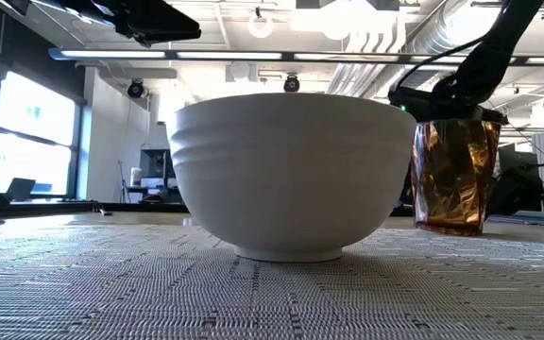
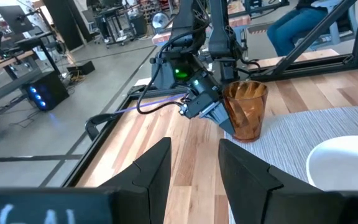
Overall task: Pick & Place Utensil
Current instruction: Put the brown cup to the top right on the gray mat, then adjust the gray mat
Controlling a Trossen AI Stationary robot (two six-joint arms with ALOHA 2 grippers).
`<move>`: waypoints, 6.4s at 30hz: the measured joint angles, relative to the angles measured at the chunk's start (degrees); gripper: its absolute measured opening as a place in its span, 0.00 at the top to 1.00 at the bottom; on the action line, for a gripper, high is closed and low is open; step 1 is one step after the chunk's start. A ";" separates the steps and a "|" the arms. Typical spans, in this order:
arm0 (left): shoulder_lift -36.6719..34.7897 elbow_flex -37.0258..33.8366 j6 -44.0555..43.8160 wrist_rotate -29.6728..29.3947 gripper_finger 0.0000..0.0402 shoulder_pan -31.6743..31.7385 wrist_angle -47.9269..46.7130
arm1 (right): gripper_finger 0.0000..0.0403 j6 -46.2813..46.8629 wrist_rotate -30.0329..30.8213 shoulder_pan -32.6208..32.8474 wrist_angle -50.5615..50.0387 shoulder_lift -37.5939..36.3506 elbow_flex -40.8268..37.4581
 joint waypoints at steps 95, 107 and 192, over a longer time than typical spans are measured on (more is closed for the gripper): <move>0.00 0.00 -0.40 0.00 0.67 -0.01 1.57 | 0.57 7.25 33.51 13.80 -8.18 -9.04 0.11; 0.00 0.00 -0.40 -0.02 0.67 -0.02 1.55 | 0.57 10.04 39.76 16.41 -20.49 -16.75 -0.17; 0.02 0.00 -3.13 2.19 0.67 -0.02 4.95 | 0.64 -16.03 63.50 62.79 -2.86 -3.46 0.24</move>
